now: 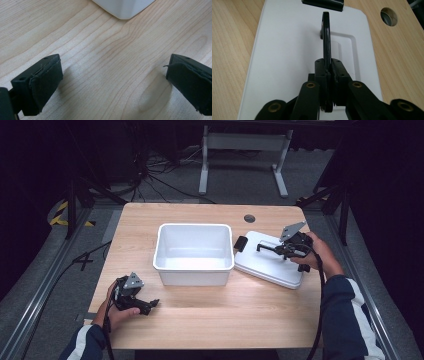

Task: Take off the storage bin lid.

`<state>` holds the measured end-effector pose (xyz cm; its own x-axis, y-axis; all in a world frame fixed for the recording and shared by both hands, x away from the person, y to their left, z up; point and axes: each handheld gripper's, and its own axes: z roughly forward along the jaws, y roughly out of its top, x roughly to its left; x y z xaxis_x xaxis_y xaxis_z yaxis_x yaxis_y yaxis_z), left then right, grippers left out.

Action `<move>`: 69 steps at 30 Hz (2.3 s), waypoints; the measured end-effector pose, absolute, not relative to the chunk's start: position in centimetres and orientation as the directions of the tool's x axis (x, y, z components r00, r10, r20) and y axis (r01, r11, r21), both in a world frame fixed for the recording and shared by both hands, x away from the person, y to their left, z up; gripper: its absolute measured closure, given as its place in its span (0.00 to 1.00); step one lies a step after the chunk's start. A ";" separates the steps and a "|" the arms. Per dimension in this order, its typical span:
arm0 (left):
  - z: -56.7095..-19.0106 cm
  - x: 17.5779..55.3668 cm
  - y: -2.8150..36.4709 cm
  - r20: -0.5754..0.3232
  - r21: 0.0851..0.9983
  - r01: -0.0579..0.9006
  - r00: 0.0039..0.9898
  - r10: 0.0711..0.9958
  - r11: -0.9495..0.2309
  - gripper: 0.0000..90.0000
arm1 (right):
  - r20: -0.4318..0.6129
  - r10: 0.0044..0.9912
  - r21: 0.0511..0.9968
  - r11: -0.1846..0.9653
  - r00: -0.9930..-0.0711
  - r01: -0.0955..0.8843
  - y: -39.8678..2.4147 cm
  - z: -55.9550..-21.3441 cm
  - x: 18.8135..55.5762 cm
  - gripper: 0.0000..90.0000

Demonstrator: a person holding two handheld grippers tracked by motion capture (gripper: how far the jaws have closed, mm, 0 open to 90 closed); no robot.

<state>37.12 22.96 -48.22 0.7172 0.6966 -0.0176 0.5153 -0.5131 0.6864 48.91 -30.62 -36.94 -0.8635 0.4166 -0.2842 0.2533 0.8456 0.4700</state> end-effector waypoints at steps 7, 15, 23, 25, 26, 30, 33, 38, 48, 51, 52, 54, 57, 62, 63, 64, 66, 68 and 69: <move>-48.2 37.1 23.0 -0.018 0.686 0.516 0.717 0.697 -0.513 0.01 | -0.271 0.425 0.460 0.845 -0.864 0.272 -30.8 -37.5 49.0 0.94; -48.2 37.1 23.0 -0.012 0.689 0.511 0.718 0.696 -0.514 0.01 | -0.268 0.440 0.442 0.847 -0.857 0.297 -31.2 -38.1 49.1 0.93; -48.2 37.1 23.0 -0.013 0.687 0.513 0.717 0.697 -0.515 0.01 | -0.267 0.456 0.471 0.830 -0.849 0.298 -31.3 -37.8 49.0 0.91; -48.2 37.1 22.9 -0.016 0.688 0.514 0.716 0.698 -0.512 0.01 | -0.262 0.464 0.480 0.823 -0.846 0.303 -31.3 -37.6 48.9 0.90; -48.2 37.1 22.9 -0.016 0.688 0.515 0.716 0.698 -0.512 0.01 | -0.258 0.466 0.488 0.819 -0.847 0.302 -31.3 -37.6 48.9 0.90; -48.2 37.2 23.0 -0.016 0.688 0.513 0.718 0.696 -0.514 0.01 | -0.248 0.474 0.499 0.810 -0.845 0.308 -31.2 -37.4 48.7 0.87; -48.2 37.2 23.0 -0.017 0.685 0.514 0.719 0.694 -0.516 0.01 | -0.243 0.484 0.514 0.799 -0.840 0.312 -31.1 -37.2 48.5 0.85; -48.2 37.1 23.0 -0.017 0.686 0.514 0.719 0.695 -0.515 0.01 | -0.245 0.493 0.534 0.787 -0.835 0.309 -31.1 -36.5 47.9 0.83; -48.2 37.1 23.0 -0.018 0.686 0.515 0.719 0.695 -0.515 0.01 | -0.256 0.503 0.552 0.777 -0.826 0.302 -30.8 -35.6 46.5 0.77; -48.2 37.1 23.0 -0.019 0.686 0.516 0.717 0.697 -0.513 0.01 | -0.264 0.509 0.550 0.777 -0.819 0.305 -30.7 -35.4 46.0 0.74; -48.2 37.1 23.0 -0.015 0.689 0.513 0.717 0.697 -0.513 0.01 | -0.264 0.514 0.552 0.775 -0.816 0.309 -30.7 -35.3 45.8 0.74; -48.2 37.1 23.0 -0.014 0.689 0.513 0.717 0.697 -0.513 0.01 | -0.264 0.520 0.563 0.767 -0.812 0.308 -30.8 -35.1 45.4 0.71; -48.2 37.1 23.0 -0.014 0.689 0.513 0.717 0.697 -0.513 0.01 | -0.264 0.528 0.565 0.763 -0.807 0.314 -30.8 -34.9 44.8 0.69; -48.2 37.1 23.0 -0.014 0.688 0.511 0.720 0.694 -0.516 0.01 | -0.260 0.534 0.577 0.754 -0.804 0.314 -31.1 -34.7 43.4 0.65; -48.2 37.1 23.0 -0.014 0.688 0.511 0.720 0.694 -0.516 0.01 | -0.263 0.539 0.576 0.753 -0.800 0.318 -31.2 -34.7 43.1 0.64; -48.2 37.1 23.0 -0.014 0.688 0.511 0.720 0.694 -0.516 0.01 | -0.261 0.544 0.577 0.750 -0.798 0.322 -31.3 -34.7 42.9 0.63; -48.2 37.1 23.0 -0.014 0.688 0.511 0.720 0.694 -0.516 0.01 | -0.256 0.551 0.586 0.742 -0.795 0.325 -31.6 -34.8 42.2 0.60; -48.2 37.1 23.0 -0.014 0.688 0.511 0.720 0.694 -0.516 0.01 | -0.260 0.560 0.586 0.739 -0.787 0.332 -31.9 -34.9 41.7 0.57; -48.2 37.1 23.0 -0.014 0.688 0.511 0.720 0.694 -0.516 0.01 | -0.261 0.563 0.588 0.737 -0.784 0.333 -32.0 -34.9 41.6 0.56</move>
<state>37.12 22.99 -48.23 0.7197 0.6941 -0.0139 0.5108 -0.5158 0.6878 41.55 -32.03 -34.93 -0.7839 0.5632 -0.2614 0.3333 0.7370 0.5880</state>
